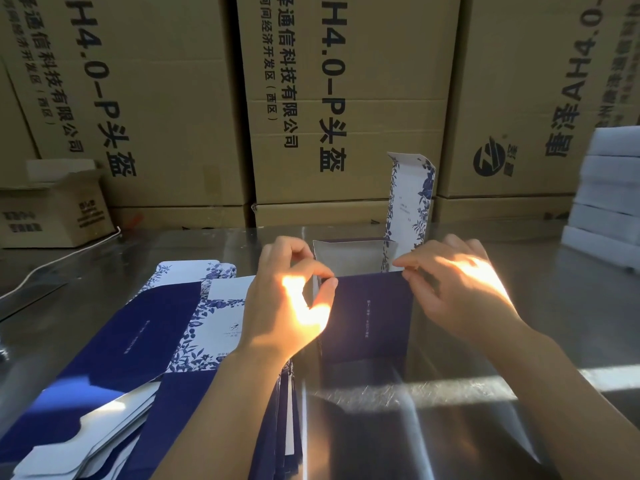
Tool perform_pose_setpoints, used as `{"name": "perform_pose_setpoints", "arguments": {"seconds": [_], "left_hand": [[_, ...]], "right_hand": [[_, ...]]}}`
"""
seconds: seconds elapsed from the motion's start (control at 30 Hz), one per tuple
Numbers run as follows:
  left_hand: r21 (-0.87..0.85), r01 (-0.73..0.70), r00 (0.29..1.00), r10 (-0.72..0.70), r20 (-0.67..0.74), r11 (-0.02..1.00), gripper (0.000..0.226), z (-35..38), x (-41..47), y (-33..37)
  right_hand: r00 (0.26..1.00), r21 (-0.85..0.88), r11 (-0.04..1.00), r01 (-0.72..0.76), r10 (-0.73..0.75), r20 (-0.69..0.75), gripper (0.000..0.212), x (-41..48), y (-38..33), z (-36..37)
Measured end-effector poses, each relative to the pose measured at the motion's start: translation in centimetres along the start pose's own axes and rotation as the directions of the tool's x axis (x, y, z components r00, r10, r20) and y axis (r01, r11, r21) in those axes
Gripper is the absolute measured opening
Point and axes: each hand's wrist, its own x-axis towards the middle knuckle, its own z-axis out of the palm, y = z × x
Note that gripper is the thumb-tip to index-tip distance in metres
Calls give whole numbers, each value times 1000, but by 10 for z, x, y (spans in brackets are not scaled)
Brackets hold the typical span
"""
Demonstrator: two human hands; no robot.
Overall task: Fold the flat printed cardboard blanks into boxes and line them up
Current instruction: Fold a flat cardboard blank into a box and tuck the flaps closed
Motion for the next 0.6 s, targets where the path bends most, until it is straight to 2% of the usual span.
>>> {"name": "perform_pose_setpoints", "arguments": {"seconds": [0.13,0.3,0.4,0.5,0.6], "left_hand": [[-6,3,1000,-3,2,1000,10,1,1,1],[-21,28,999,-28,16,999,9,0,1,3],[-48,2,1000,-3,-12,999,8,0,0,6],[-62,-45,999,44,-26,997,11,2,0,10],[-89,-10,1000,9,-5,996,11,2,0,9]], "right_hand": [[999,37,999,-28,27,28,14,1,-3,1],[1000,-5,1000,-14,14,12,12,1,-4,-1],[999,-10,1000,-26,25,-46,13,0,-9,0],[973,119,988,-102,124,-192,16,0,-19,1],[908,332,911,-246,336,-251,13,-1,-24,5]]}}
